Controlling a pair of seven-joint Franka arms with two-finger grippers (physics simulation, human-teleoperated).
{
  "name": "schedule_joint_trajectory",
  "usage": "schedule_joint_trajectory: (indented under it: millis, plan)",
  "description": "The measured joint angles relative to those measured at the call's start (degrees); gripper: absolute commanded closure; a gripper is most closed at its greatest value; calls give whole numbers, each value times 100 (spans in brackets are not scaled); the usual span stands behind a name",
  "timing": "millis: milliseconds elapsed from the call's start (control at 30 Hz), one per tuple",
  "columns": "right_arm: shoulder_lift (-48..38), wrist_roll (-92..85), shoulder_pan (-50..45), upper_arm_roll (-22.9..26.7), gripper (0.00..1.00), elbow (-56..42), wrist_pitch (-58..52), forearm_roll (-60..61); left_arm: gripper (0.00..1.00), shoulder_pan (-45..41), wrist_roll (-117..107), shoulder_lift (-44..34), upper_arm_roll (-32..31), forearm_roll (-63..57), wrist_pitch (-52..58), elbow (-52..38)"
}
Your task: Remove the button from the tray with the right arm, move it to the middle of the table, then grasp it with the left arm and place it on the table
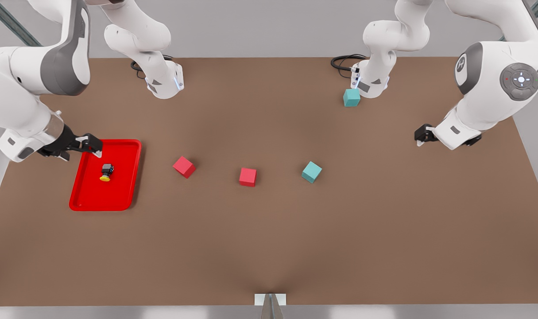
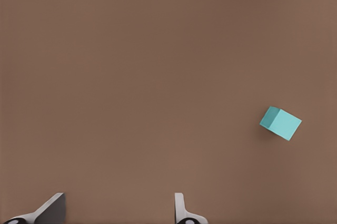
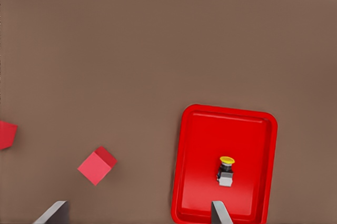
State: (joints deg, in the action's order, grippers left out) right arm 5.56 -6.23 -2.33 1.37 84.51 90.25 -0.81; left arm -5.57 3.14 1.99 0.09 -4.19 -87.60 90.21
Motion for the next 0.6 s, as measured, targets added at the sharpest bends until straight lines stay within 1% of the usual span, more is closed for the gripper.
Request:
schedule_joint_trajectory:
  millis: [67,133,200,233,300,367,467,600]
  plan:
    - [156,-51,-18,-4,0,121,23,-12,0,-20,1,0,0,0,-19,1]
    - [433,-94,64,-8,0,584,59,-18,0,-39,2,0,0,0,-31,2]
    - [507,-102,389,9,0,1751,307,-64,0,-53,4,0,0,0,-39,0]
    - [517,-104,664,14,0,2343,588,-127,0,-59,4,0,0,0,-42,3]
    - [568,-104,1106,88,0,3199,1331,-279,0,-65,5,0,0,0,-46,7]
    - [784,-105,1304,191,0,3588,2108,-374,0,-66,6,16,0,0,-49,8]
    - [992,-100,1435,227,0,3841,3024,-443,0,-56,7,33,0,0,-52,8]
    - [1046,-94,1475,241,0,4327,3948,-481,0,-28,8,35,0,0,-55,8]
